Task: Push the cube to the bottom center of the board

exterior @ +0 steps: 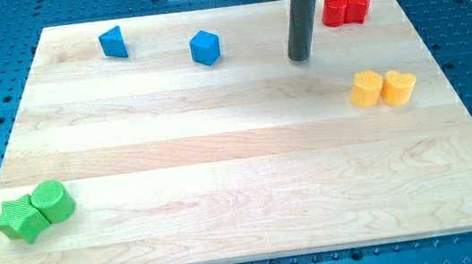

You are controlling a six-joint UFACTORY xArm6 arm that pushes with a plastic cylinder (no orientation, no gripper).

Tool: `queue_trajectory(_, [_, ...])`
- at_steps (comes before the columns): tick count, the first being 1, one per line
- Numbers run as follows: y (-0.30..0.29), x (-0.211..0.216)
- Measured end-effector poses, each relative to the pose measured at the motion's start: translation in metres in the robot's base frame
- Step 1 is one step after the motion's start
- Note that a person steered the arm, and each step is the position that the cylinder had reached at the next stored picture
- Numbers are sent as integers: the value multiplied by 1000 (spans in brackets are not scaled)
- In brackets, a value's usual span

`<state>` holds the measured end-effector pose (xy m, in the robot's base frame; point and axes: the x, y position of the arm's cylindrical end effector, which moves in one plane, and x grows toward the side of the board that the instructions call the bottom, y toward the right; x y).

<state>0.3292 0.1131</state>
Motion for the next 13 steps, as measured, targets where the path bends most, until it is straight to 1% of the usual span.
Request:
queue_trajectory(1, [-23,0])
queue_trajectory(3, [-31,0])
queue_trajectory(4, [-35,-9])
queue_trajectory(5, [-49,-34])
queue_trajectory(6, [-91,-55])
queue_trajectory(7, [-149,-40])
queue_trajectory(8, [-158,35])
queue_trajectory(9, [-148,33])
queue_trajectory(10, [-162,7])
queue_trajectory(11, [-201,5])
queue_trajectory(12, [-254,16])
queue_trajectory(13, [-234,45])
